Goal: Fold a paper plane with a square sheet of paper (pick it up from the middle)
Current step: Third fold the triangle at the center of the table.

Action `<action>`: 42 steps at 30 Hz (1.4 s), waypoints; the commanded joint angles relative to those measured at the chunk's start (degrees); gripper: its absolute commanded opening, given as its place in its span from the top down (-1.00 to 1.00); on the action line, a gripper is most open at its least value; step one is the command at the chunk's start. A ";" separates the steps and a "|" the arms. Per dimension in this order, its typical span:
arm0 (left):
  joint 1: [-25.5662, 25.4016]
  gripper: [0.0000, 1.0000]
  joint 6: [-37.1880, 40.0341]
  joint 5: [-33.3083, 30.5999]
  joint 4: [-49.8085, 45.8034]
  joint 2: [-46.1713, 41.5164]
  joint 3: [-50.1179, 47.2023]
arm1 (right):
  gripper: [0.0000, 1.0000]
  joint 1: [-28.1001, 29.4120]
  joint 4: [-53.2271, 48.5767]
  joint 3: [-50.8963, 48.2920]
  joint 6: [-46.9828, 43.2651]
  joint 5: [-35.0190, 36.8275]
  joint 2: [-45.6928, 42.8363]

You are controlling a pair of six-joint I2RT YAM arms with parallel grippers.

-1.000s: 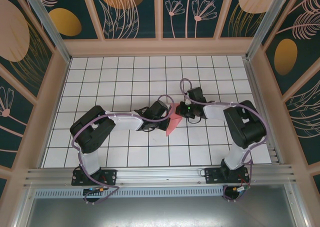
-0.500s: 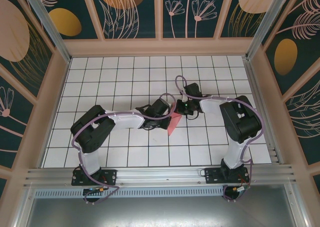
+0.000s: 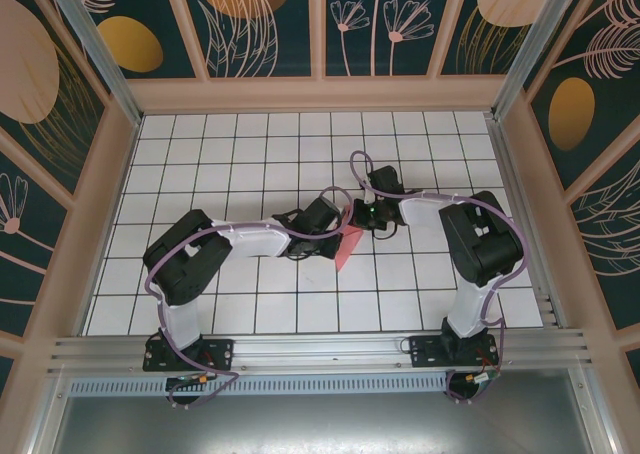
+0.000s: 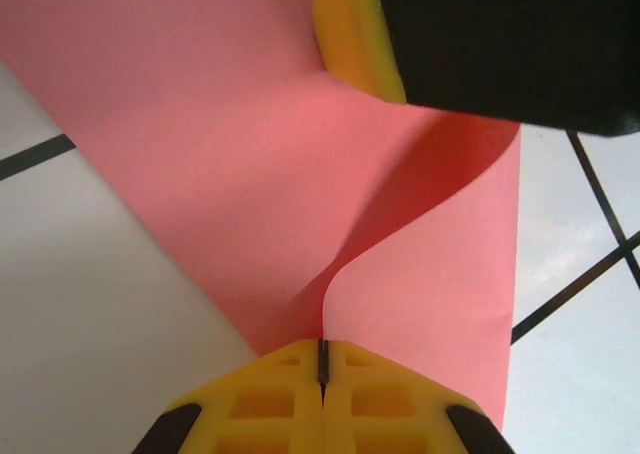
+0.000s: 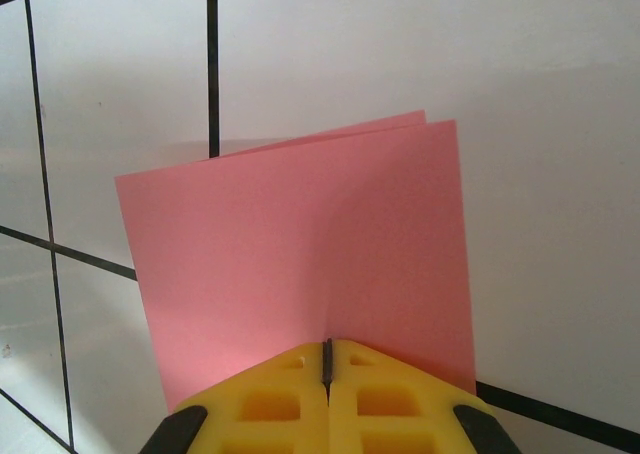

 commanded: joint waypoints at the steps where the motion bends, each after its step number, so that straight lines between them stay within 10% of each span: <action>1: 0.26 1.00 -0.24 -0.74 0.04 1.78 -1.02 | 1.00 0.31 -3.27 -0.08 -1.44 2.44 1.92; 18: 0.26 1.00 0.46 0.76 1.03 3.04 -1.43 | 0.94 -3.55 0.04 -1.93 2.52 -1.40 -12.85; 28: 0.29 1.00 0.46 1.00 1.27 3.59 -1.25 | 1.00 0.04 25.11 -29.02 23.36 -8.88 -31.46; 42: 0.27 1.00 0.73 1.46 1.03 4.57 -0.65 | 1.00 12.34 35.54 -34.03 30.11 -8.36 -22.14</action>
